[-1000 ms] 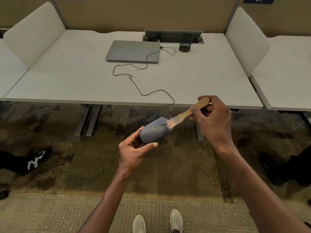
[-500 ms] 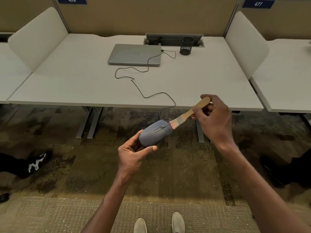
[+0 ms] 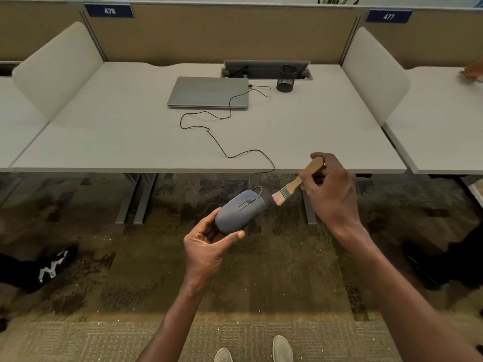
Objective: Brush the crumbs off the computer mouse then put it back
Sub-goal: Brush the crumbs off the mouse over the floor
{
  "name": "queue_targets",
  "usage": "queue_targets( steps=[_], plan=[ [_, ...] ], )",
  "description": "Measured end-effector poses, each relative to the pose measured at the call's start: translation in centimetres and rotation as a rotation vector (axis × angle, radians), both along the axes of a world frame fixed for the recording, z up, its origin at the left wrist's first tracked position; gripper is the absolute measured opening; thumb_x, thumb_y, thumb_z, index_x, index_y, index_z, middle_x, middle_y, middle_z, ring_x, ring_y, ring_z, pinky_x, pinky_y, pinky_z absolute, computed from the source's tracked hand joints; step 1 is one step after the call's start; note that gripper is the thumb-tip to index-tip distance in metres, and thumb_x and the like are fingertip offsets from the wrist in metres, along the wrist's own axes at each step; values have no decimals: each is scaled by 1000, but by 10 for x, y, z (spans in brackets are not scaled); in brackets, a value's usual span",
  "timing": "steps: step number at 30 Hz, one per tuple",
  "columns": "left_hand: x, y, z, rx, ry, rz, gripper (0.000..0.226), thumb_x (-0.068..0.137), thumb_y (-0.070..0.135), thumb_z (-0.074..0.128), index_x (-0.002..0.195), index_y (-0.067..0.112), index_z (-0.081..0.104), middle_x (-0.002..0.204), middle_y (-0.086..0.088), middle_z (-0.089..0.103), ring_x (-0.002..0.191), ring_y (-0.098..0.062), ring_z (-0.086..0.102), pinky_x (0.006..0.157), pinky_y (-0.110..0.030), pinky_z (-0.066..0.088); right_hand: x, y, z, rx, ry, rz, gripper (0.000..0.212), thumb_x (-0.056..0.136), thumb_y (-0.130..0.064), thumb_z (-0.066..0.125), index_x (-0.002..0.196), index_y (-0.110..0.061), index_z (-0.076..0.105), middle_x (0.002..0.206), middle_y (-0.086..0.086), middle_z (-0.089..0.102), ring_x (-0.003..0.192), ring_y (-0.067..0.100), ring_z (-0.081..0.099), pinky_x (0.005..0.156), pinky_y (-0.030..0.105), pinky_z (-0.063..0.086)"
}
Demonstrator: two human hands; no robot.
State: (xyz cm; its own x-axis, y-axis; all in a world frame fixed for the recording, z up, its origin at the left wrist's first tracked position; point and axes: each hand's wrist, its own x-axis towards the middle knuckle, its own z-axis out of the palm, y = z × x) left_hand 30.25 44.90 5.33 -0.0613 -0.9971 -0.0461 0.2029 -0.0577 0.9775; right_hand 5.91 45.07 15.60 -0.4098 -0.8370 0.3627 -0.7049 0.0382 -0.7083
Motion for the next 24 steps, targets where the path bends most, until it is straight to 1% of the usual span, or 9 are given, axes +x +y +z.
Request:
queue_targets(
  steps=[3, 6, 10, 13, 15, 18, 20, 22, 24],
  plan=[
    [5, 3, 0, -24, -8, 24, 73, 54, 21, 94, 122, 24, 67, 120, -1, 73, 112, -15, 72, 85, -25, 61, 8, 1, 0, -3, -2, -13, 40, 94, -16, 69, 130, -9, 56, 102, 8, 73, 78, 13, 71, 61, 0, 48],
    [10, 3, 1, -46, -13, 59, 70, 58, 15, 91, 122, 24, 65, 119, 0, 72, 111, -15, 72, 84, -24, 61, 16, 1, -1, -1, -16, -32, 39, 94, -17, 68, 130, -9, 56, 101, 7, 73, 76, 14, 72, 61, 0, 49],
    [15, 2, 6, -55, -7, 97, 70, 56, 17, 91, 121, 23, 65, 115, 0, 74, 107, -15, 74, 84, -24, 61, 26, 1, -1, -7, -22, -48, 40, 93, -16, 70, 130, -8, 56, 99, 8, 74, 81, 18, 73, 63, 0, 49],
    [17, 0, 9, -69, -8, 94, 69, 59, 16, 90, 122, 23, 63, 118, -2, 71, 107, -13, 73, 84, -23, 61, 30, 1, 0, -11, -34, -66, 42, 93, -17, 69, 132, -10, 55, 103, 8, 74, 83, 18, 74, 64, 6, 54],
    [16, -2, 12, -79, -6, 94, 70, 60, 17, 89, 125, 18, 62, 120, -4, 69, 107, -11, 73, 83, -22, 60, 30, 0, 1, -12, -36, -79, 43, 93, -18, 69, 133, -11, 54, 107, 9, 73, 87, 19, 75, 66, 9, 55],
    [10, -6, 15, -89, -3, 118, 73, 61, 14, 87, 128, 10, 58, 121, -7, 68, 107, -10, 72, 82, -21, 60, 26, 0, 3, -11, -39, -86, 43, 92, -18, 70, 133, -14, 54, 108, 9, 73, 89, 19, 74, 63, 2, 50],
    [3, -9, 18, -88, 8, 133, 74, 62, 14, 87, 129, 9, 57, 122, -9, 67, 108, -12, 72, 82, -21, 60, 20, -3, 4, -14, -56, -81, 44, 92, -17, 70, 133, -14, 54, 108, 8, 73, 89, 18, 74, 64, 1, 50],
    [-5, -14, 20, -95, 12, 147, 73, 62, 17, 87, 128, 11, 57, 122, -7, 67, 109, -12, 72, 83, -22, 61, 12, -9, 5, -10, -76, -75, 43, 92, -17, 70, 132, -15, 54, 107, 6, 73, 89, 17, 74, 69, 7, 54],
    [-14, -20, 22, -102, 0, 159, 74, 62, 21, 87, 129, 13, 56, 122, -3, 66, 111, -13, 71, 86, -26, 61, 3, -18, 5, -2, -97, -66, 42, 93, -17, 70, 132, -14, 54, 102, 1, 72, 89, 17, 74, 75, 17, 57]
  ],
)
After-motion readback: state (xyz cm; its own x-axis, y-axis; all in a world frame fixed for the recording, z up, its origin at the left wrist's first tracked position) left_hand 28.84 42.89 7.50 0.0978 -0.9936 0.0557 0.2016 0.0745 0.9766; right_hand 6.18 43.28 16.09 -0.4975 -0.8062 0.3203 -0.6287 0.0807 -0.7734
